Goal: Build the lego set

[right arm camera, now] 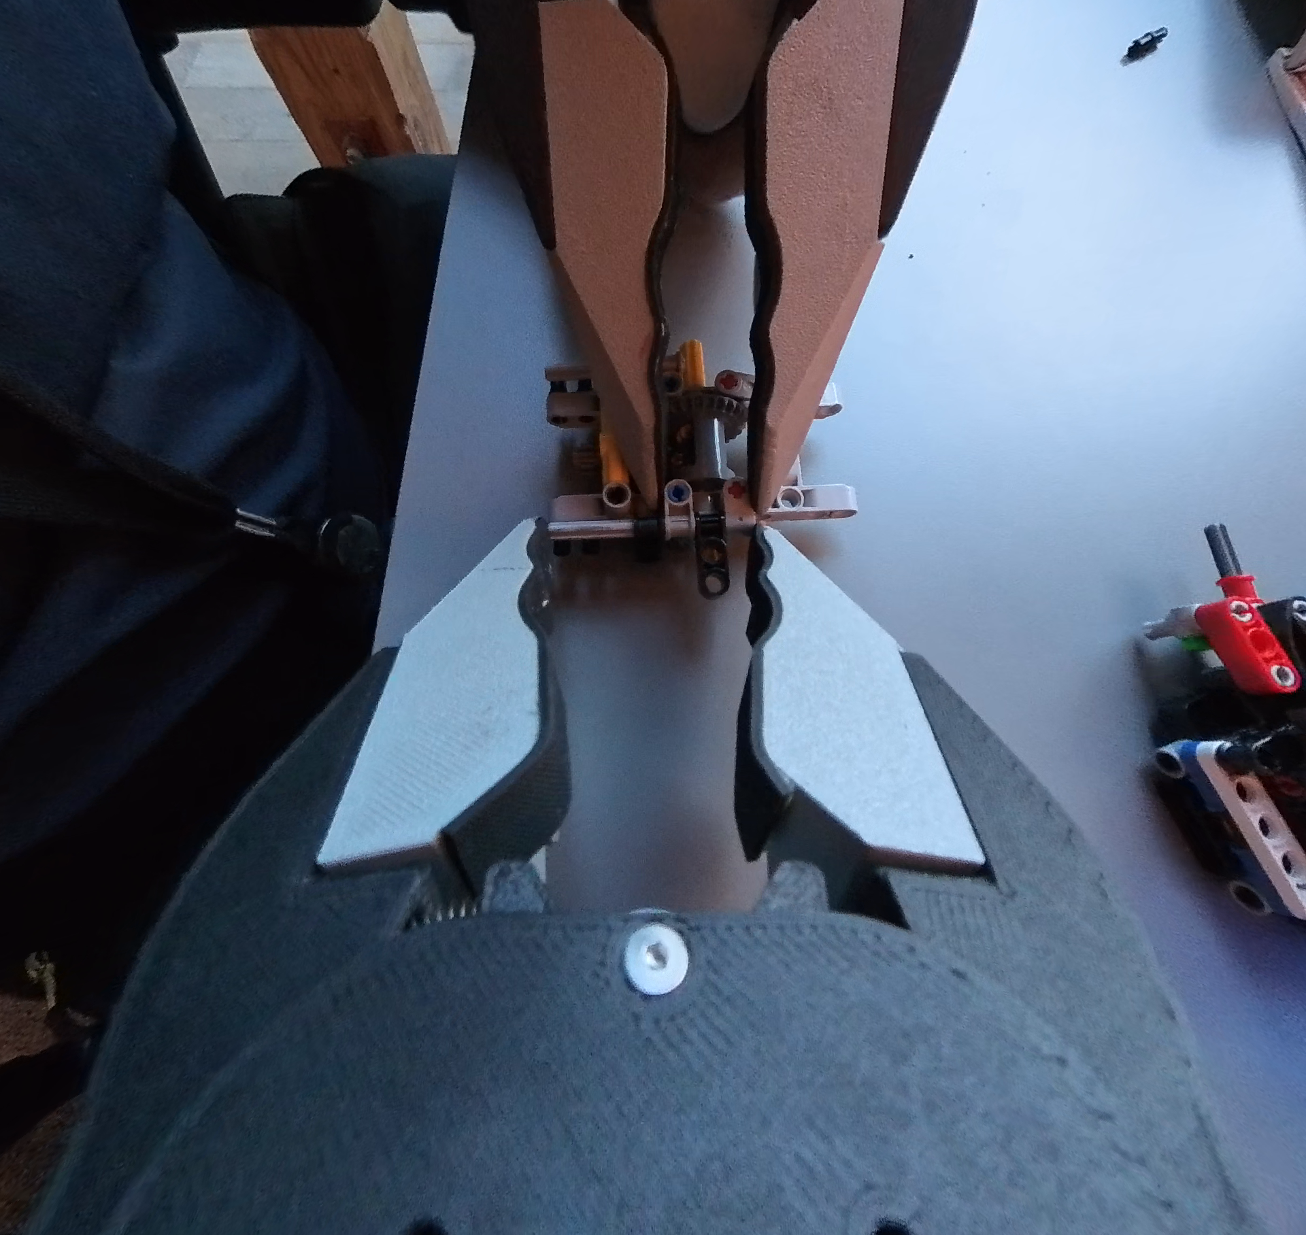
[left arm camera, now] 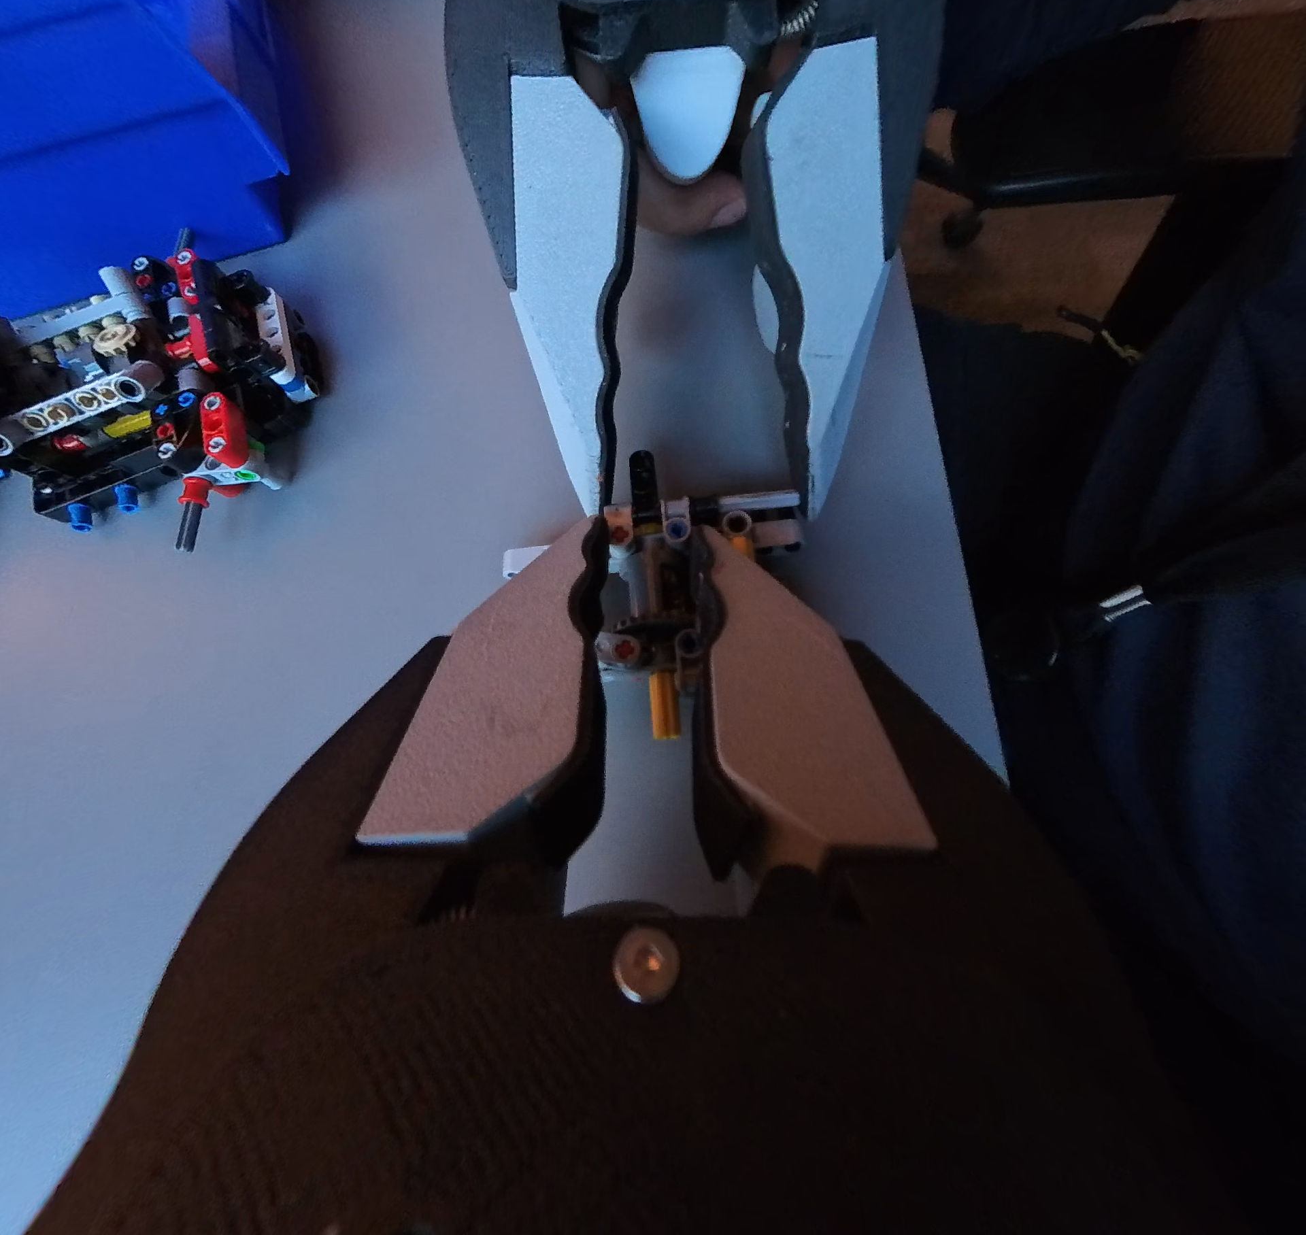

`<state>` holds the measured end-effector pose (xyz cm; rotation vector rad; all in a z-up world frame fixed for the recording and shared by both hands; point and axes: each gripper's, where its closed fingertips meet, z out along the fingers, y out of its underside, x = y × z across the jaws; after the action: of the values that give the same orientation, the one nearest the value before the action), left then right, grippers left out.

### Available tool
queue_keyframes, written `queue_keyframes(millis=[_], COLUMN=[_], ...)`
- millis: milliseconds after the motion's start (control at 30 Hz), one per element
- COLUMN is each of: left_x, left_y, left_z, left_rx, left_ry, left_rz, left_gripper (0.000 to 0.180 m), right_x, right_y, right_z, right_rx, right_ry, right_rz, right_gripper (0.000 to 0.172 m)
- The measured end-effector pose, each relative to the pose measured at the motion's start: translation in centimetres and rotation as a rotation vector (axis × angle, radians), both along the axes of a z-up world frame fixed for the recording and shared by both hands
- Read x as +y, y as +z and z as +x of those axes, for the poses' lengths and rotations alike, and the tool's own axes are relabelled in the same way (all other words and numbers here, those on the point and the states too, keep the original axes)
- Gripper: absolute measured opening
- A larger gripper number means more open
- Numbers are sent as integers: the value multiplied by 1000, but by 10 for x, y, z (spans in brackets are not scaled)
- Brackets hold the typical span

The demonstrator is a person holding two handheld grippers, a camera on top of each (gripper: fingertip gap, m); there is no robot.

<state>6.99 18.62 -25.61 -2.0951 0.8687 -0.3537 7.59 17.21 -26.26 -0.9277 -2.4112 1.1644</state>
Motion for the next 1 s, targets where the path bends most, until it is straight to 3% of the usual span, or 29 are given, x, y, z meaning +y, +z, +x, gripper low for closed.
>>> queue_keyframes(millis=[400,1000], left_x=[-1,2], left_y=[0,0], left_z=[0,-5], left_rx=[-22,-25], left_ry=[-16,6], left_rz=[7,12], left_gripper=[21,21], right_x=[1,2], right_y=[0,0], right_z=[-1,-7], right_rx=[-16,3], right_ry=[29,-10], right_rz=[-23,-3], right_gripper=[47,53])
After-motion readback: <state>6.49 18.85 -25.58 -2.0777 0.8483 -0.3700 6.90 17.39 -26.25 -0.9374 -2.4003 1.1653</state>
